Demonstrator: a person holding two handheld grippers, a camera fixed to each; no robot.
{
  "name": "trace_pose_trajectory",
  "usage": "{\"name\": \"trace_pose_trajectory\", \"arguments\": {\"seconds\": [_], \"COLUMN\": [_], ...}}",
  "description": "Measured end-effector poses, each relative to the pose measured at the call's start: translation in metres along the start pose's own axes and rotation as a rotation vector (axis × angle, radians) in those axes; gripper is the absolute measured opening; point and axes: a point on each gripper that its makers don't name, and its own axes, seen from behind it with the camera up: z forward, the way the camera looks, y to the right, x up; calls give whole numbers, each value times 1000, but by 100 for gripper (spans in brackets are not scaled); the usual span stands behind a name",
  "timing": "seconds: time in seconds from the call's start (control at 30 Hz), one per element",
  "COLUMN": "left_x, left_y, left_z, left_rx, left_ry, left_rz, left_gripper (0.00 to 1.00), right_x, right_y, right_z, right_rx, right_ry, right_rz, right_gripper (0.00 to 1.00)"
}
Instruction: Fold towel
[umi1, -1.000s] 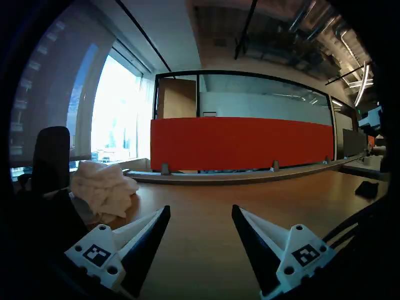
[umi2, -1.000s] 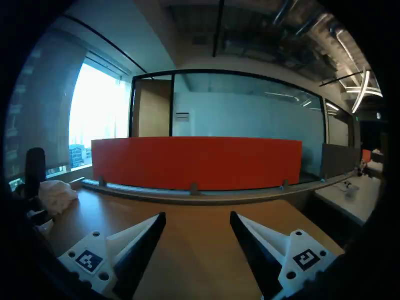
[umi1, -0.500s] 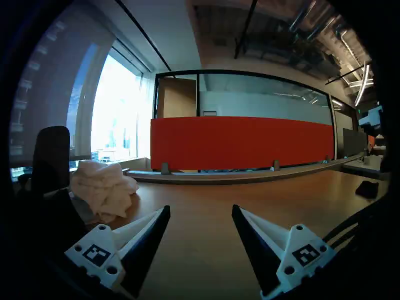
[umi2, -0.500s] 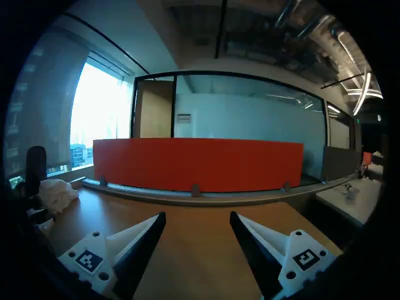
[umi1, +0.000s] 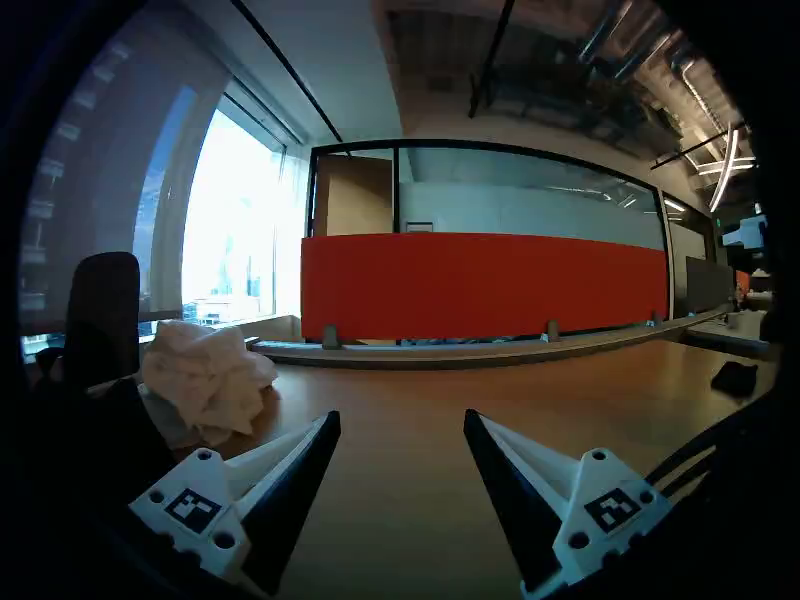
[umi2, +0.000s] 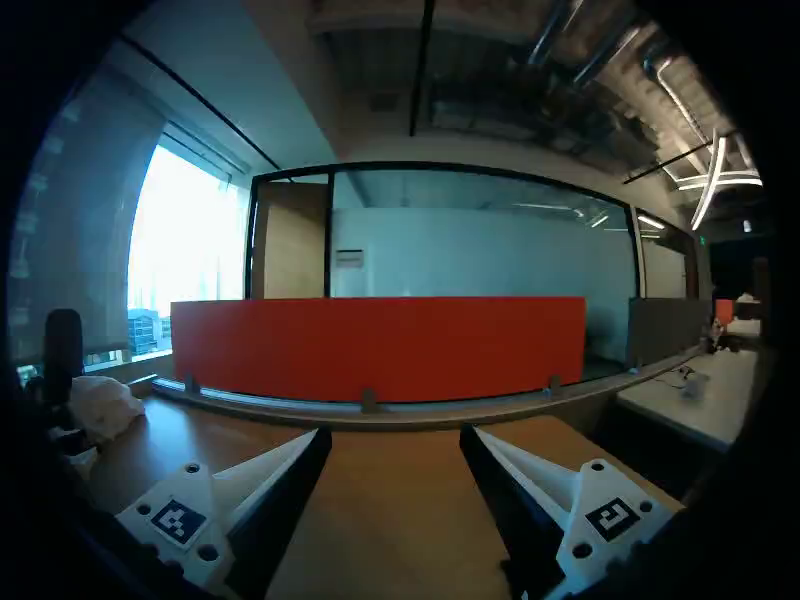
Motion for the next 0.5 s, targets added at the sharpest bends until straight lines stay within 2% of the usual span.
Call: {"name": "trace_pose_trajectory", "arguments": {"seconds": [0.2, 0.37, 0.5], "left_x": [-1, -2, -2], "left_y": [0, 0, 1], "left_z": [0, 0, 0], "left_rx": [0, 0, 0], "left_ry": [0, 1, 1], "left_rz": [0, 0, 0], "left_gripper": [92, 92, 91], "right_x": [-16, -43, -66], "right_y": [-3, 2, 7], "right_z": [-4, -4, -4], "right_rx": [22, 20, 11], "right_ry": [29, 34, 32], "right_rz": [11, 42, 44], "right_gripper": [99, 99, 99]}}
